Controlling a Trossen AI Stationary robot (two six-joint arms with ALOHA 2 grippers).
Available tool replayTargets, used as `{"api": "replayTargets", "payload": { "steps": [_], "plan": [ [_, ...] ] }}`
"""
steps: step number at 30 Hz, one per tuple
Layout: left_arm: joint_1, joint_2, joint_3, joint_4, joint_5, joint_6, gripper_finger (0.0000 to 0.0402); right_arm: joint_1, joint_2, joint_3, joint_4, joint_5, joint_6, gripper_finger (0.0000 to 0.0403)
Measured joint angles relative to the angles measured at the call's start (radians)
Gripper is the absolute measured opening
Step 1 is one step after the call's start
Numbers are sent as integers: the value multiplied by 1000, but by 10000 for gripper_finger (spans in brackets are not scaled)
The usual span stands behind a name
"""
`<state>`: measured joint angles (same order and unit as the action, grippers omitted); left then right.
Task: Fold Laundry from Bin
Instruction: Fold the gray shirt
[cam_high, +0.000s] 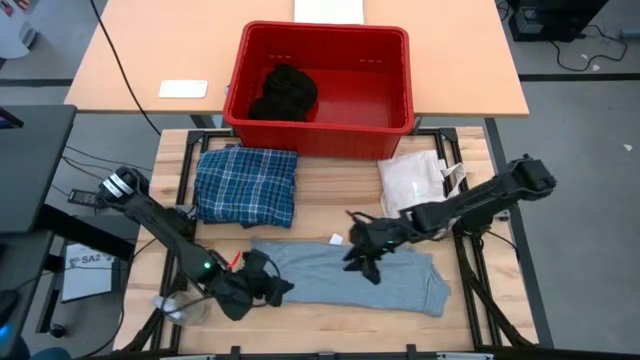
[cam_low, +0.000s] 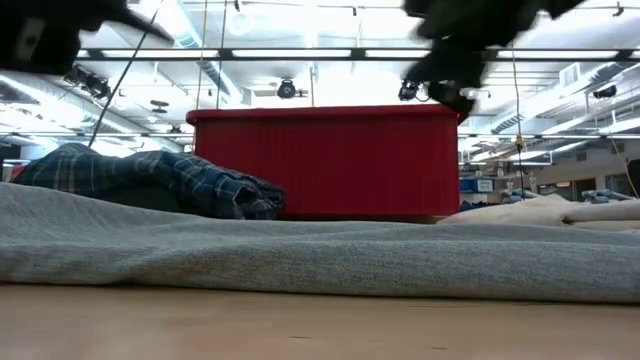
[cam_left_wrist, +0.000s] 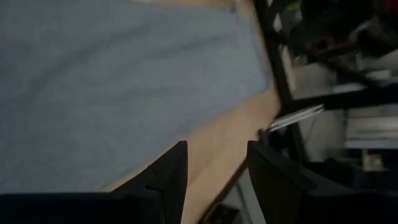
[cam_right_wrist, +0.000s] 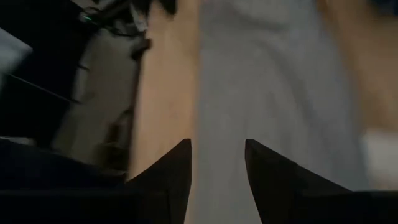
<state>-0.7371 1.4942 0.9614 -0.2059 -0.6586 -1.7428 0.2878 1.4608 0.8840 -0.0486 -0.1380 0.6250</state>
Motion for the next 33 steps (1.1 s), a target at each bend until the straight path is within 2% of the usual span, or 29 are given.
{"api": "replayTargets", "payload": {
  "steps": [7,11,15,20,24,28,33],
  "plan": [
    [-27,101,-1,164,202,161,169,-90,201,142,-16,59,-365,164],
    [-44,141,-1,199,225,100,169,-153,315,199,-14,60,-517,177],
    [-46,180,-1,191,224,-44,169,-198,411,255,-8,2,-623,192],
    [-46,232,-1,189,226,-378,169,-217,512,302,-12,-84,-647,202],
    [-32,251,-1,251,234,-400,169,-218,564,308,-38,-40,-601,201],
    [-11,274,-1,238,234,-363,169,-217,573,315,-114,13,-540,189],
    [2,285,-1,132,255,-337,169,-217,569,318,-266,14,-479,119]
  ]
}}
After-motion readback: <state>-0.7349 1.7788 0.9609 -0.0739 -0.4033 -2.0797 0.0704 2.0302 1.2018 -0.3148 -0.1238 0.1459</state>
